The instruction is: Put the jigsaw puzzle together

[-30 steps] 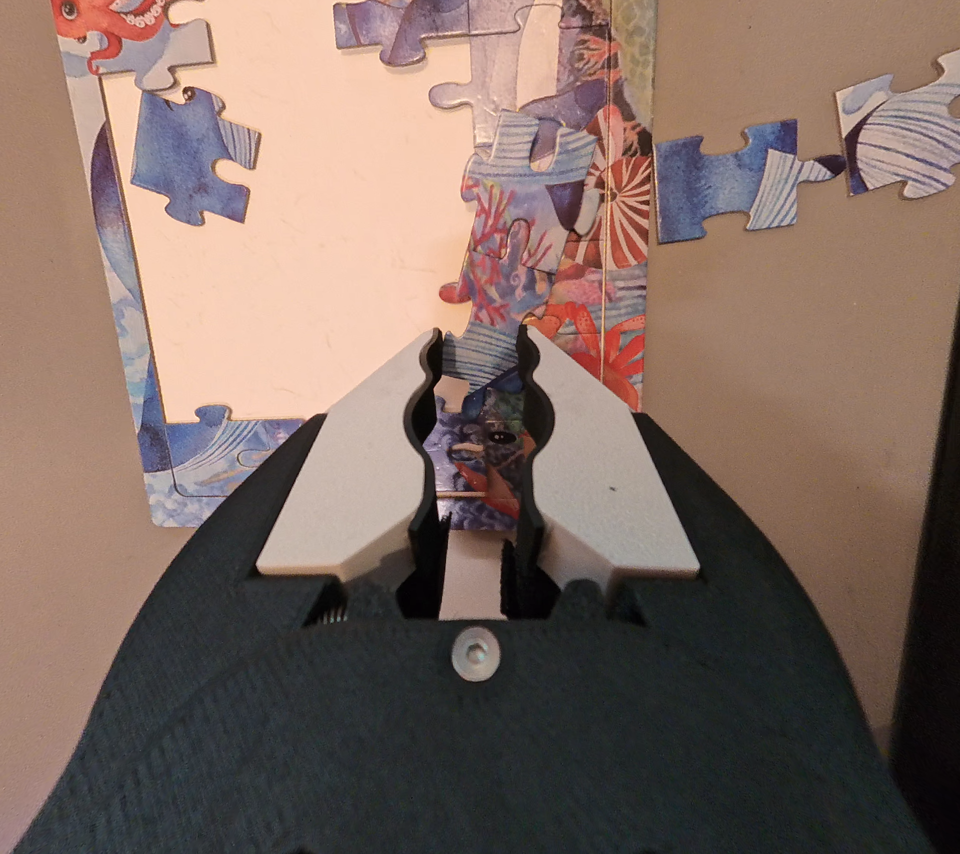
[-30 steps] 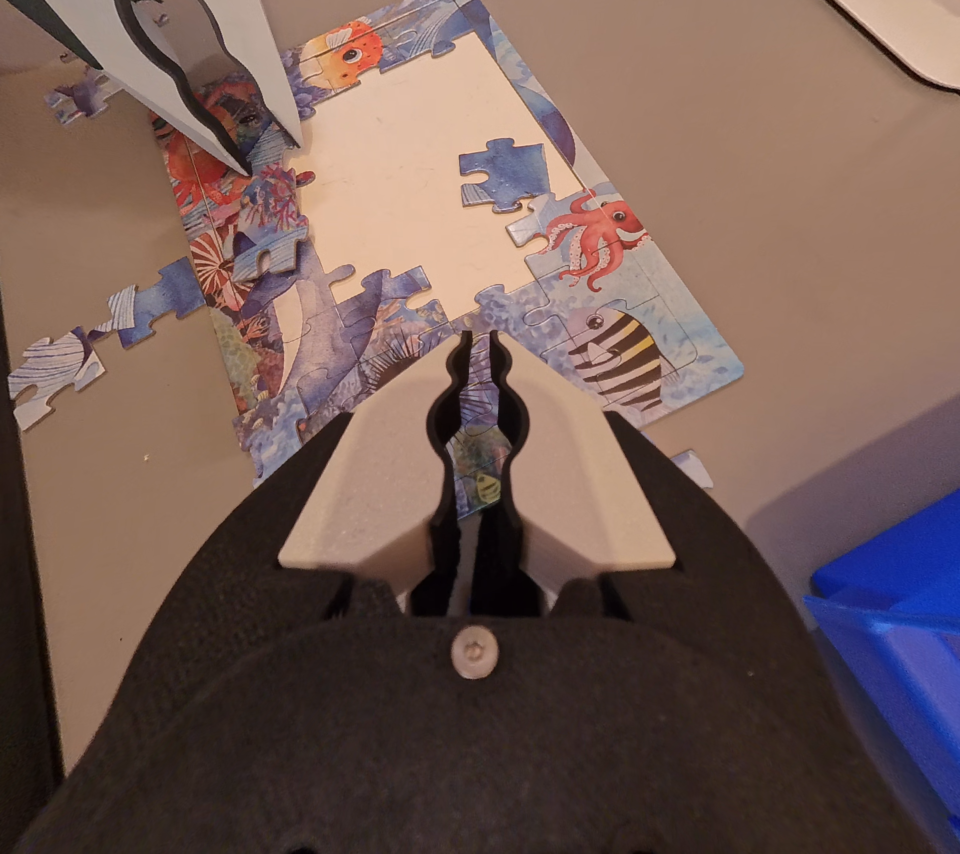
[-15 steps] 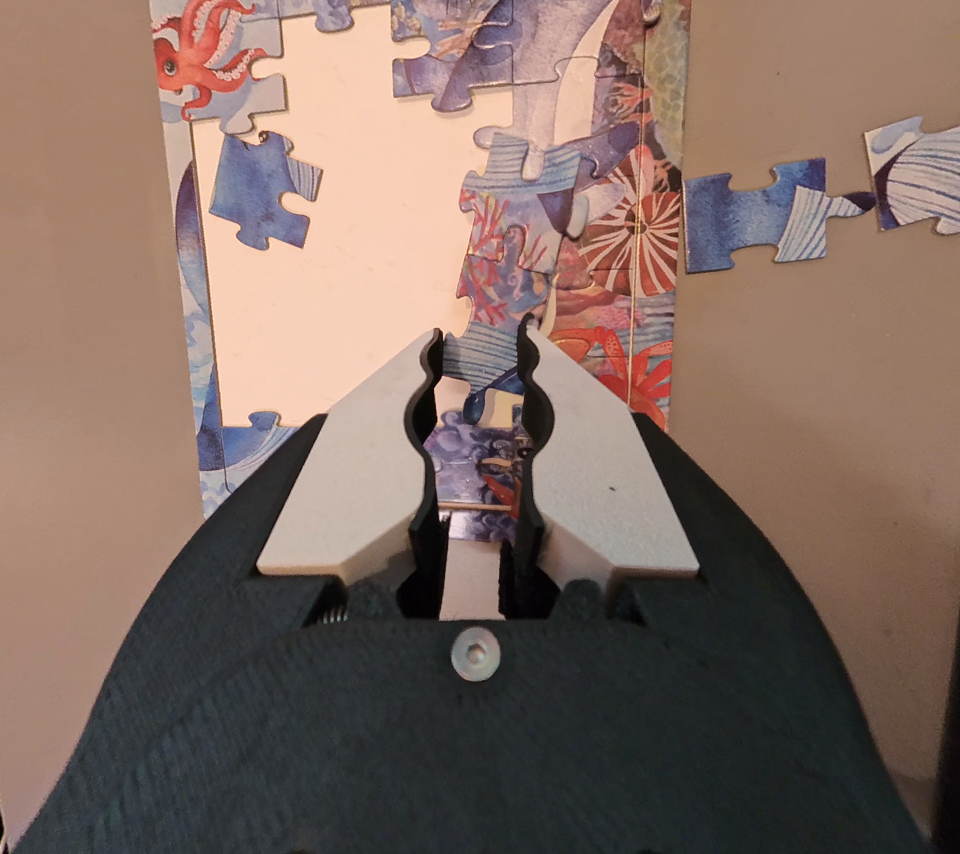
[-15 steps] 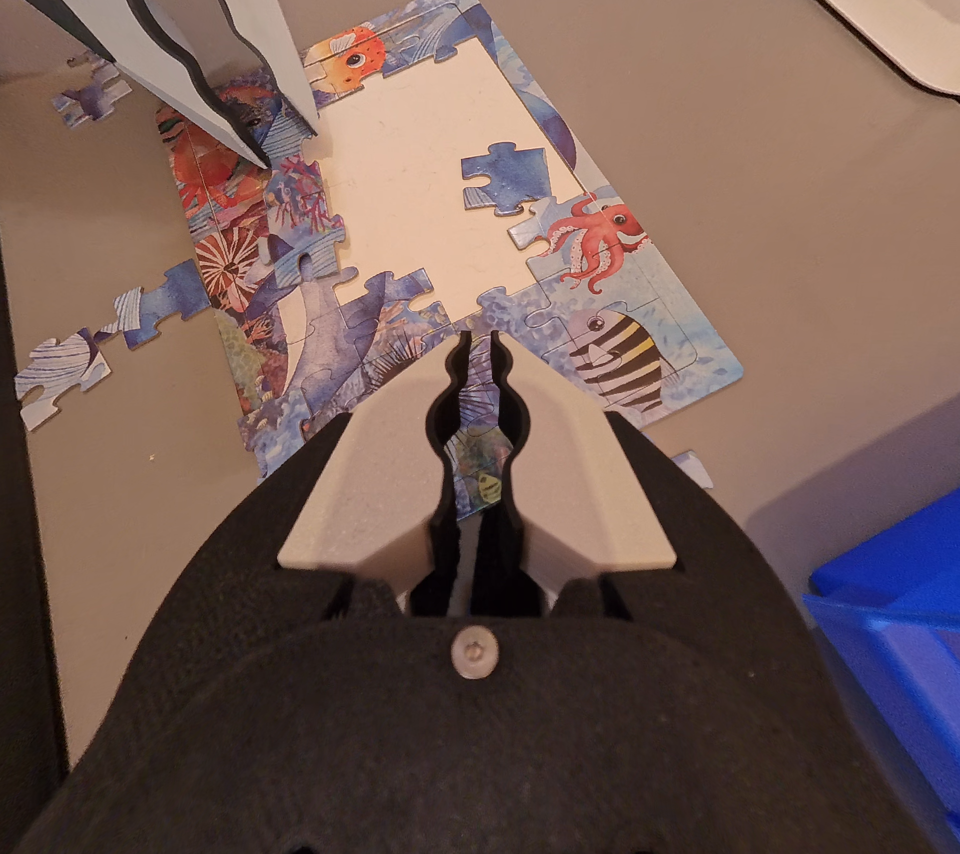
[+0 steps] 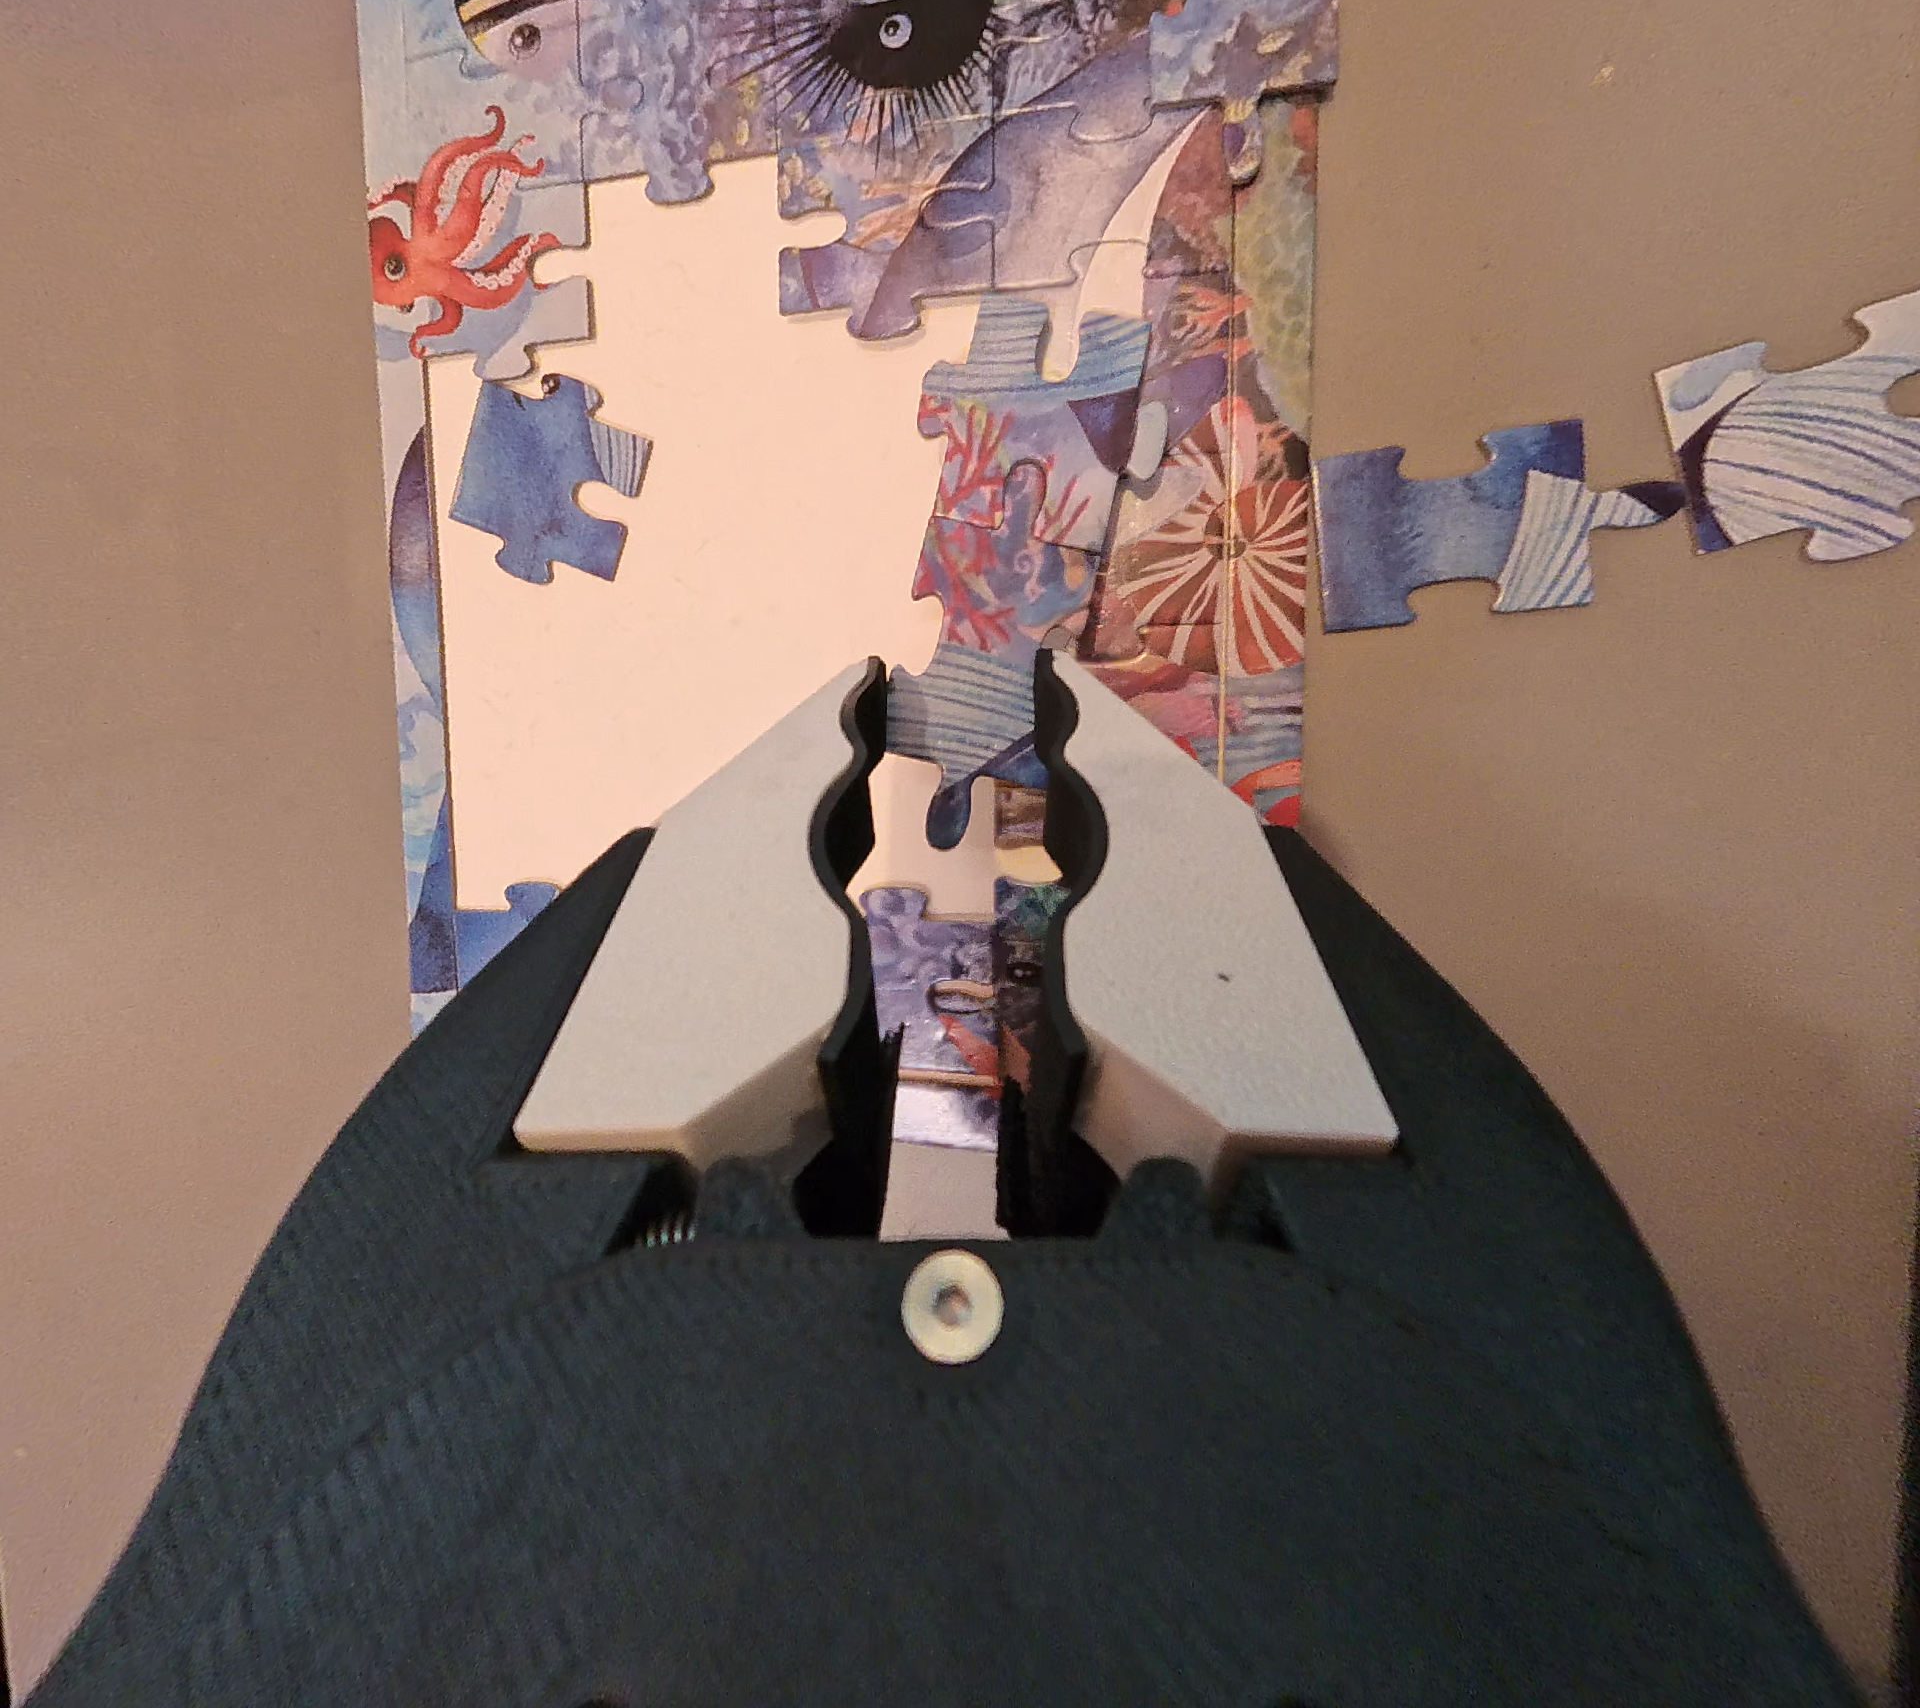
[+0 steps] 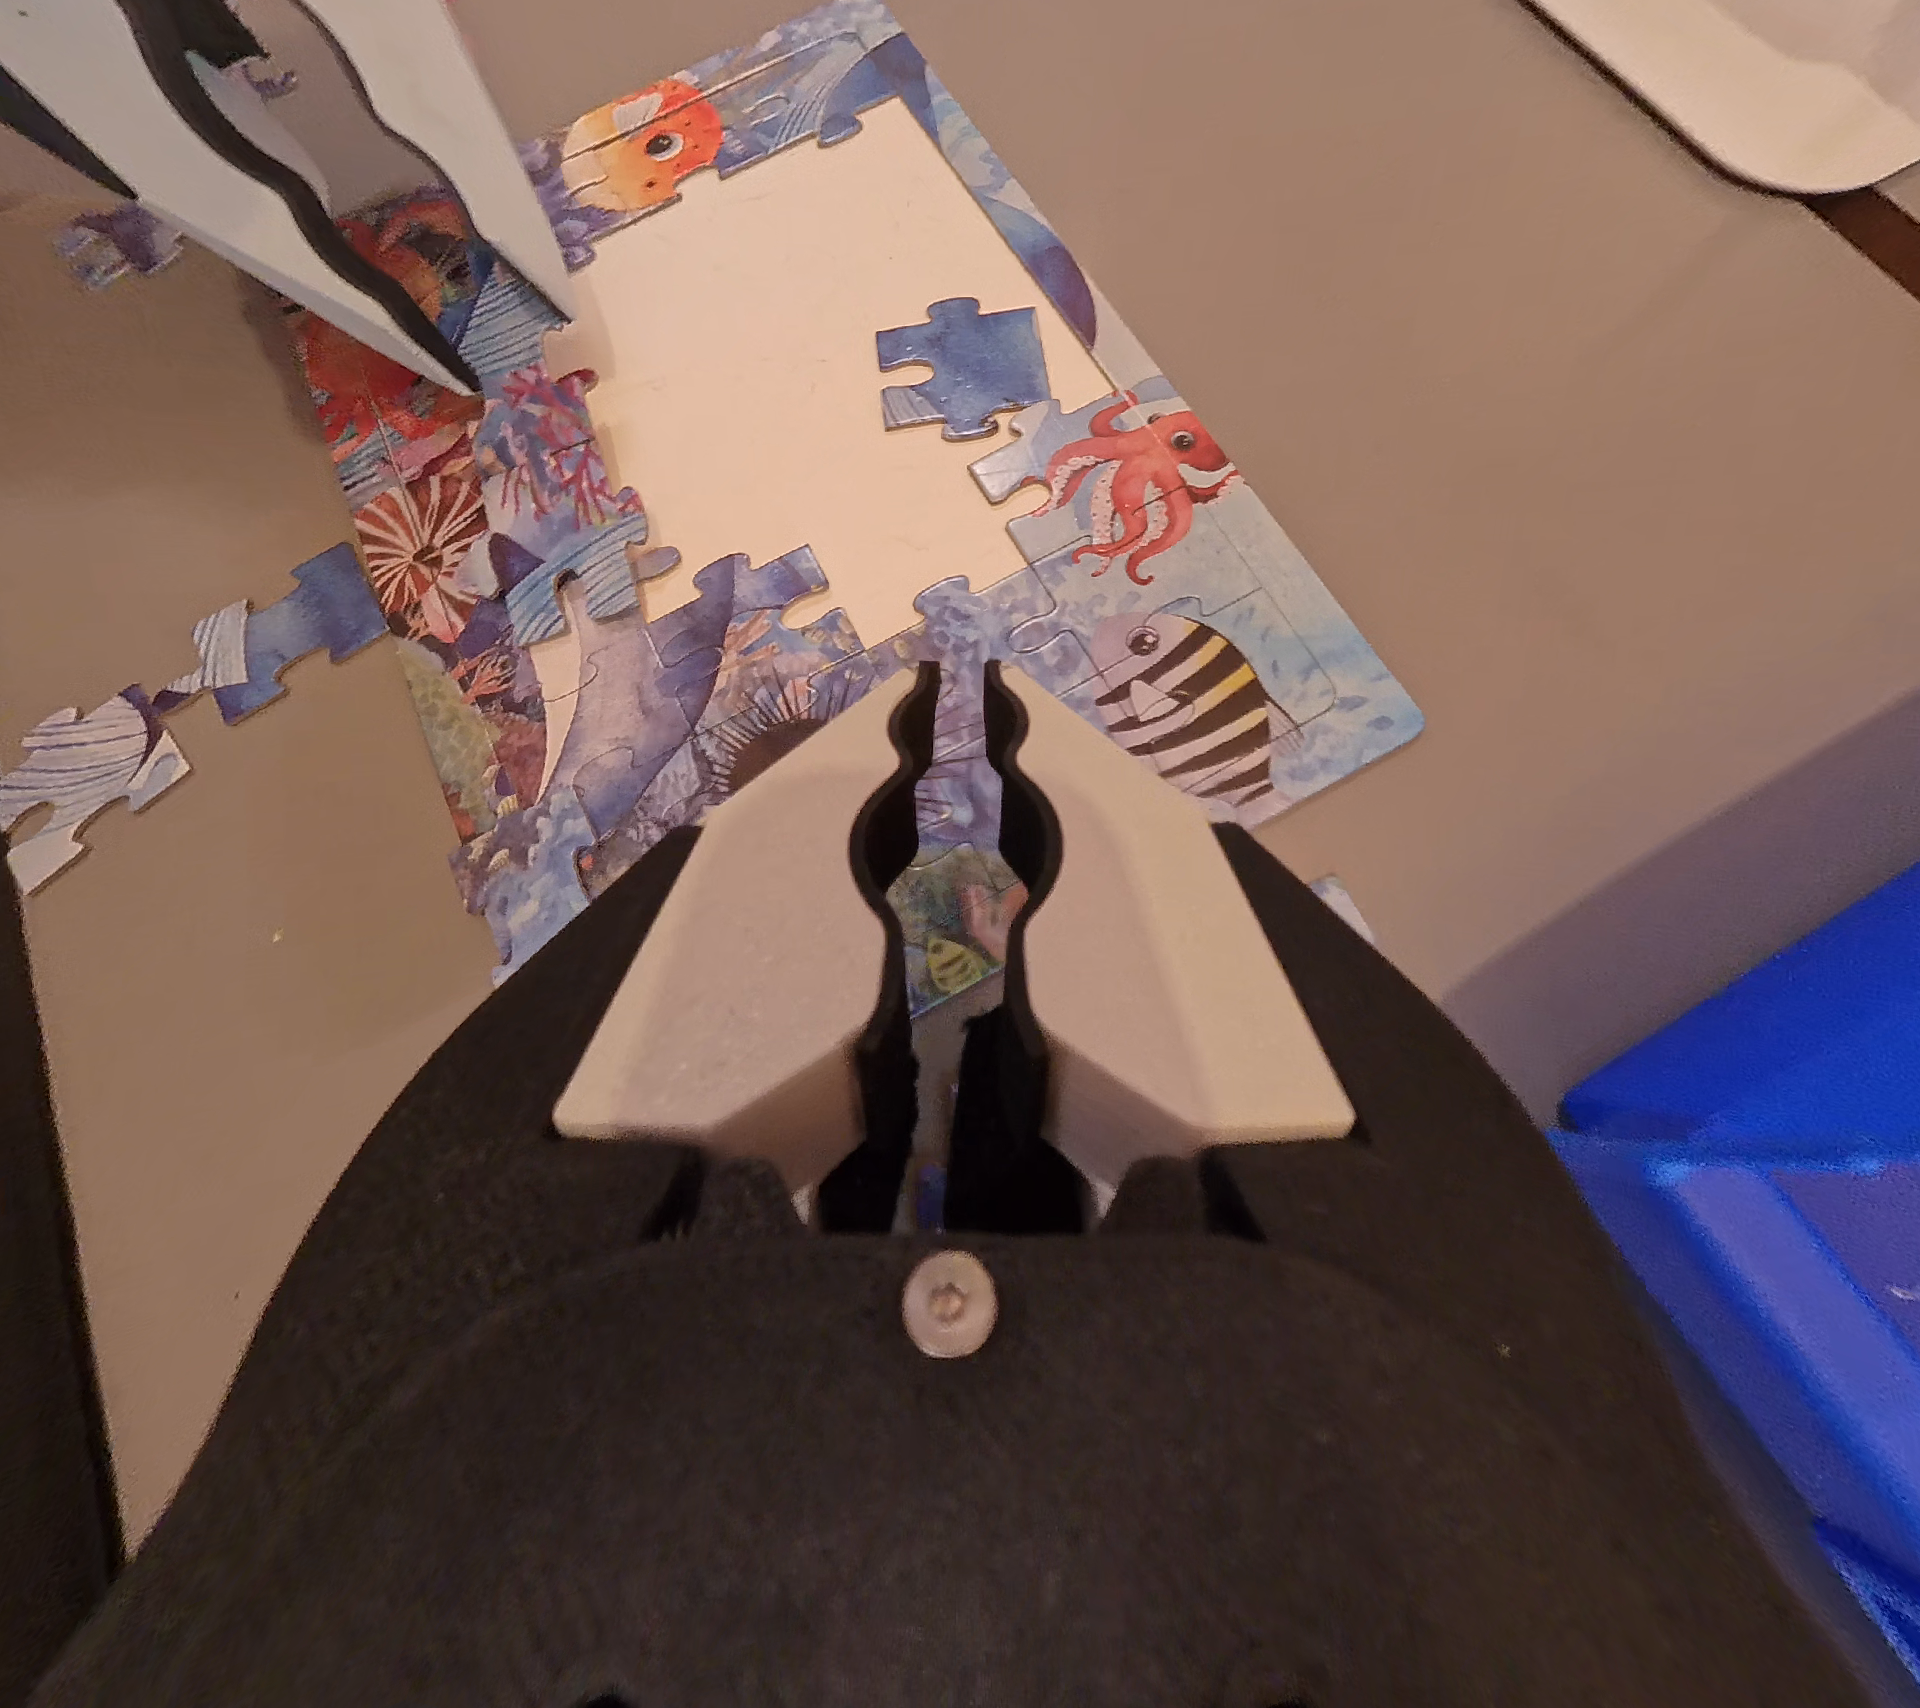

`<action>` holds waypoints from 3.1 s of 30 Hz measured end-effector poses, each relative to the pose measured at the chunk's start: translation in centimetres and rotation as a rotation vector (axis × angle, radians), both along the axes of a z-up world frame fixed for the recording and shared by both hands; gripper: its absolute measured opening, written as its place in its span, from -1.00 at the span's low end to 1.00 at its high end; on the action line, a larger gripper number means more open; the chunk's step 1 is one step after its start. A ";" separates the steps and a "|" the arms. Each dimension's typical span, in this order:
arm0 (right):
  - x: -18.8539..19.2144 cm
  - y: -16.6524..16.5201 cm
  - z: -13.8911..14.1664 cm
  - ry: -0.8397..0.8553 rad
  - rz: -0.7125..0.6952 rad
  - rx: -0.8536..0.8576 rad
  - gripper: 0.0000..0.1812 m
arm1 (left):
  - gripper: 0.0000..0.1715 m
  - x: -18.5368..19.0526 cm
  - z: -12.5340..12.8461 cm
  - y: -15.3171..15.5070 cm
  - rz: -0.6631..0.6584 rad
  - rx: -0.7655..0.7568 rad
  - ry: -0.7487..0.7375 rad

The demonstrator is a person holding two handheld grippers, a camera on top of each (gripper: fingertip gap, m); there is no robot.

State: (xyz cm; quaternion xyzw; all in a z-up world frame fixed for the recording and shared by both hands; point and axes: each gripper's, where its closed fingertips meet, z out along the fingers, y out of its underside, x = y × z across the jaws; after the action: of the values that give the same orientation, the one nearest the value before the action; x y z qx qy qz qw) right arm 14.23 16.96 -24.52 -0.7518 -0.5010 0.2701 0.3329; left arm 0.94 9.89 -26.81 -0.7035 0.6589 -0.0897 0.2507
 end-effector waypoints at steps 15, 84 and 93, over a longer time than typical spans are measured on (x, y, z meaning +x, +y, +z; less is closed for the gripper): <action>8.4 4.8 10.2 0.424 -0.327 0.163 -0.95 | -0.70 3.7 0.1 -2.2 -0.072 -0.013 -0.045; 6.7 4.7 6.9 0.336 -0.285 0.063 -0.95 | -0.48 3.2 1.1 7.2 -0.149 0.133 0.061; 6.4 4.5 6.8 0.329 -0.272 0.059 -0.95 | -0.47 8.0 1.7 1.2 -0.295 0.062 0.003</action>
State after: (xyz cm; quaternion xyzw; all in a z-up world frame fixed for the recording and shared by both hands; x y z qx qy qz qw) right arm 20.65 21.44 -17.72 -0.7480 -0.3416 0.3271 0.4655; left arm 8.96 11.09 -25.13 -0.5910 0.7581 -0.1040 0.2553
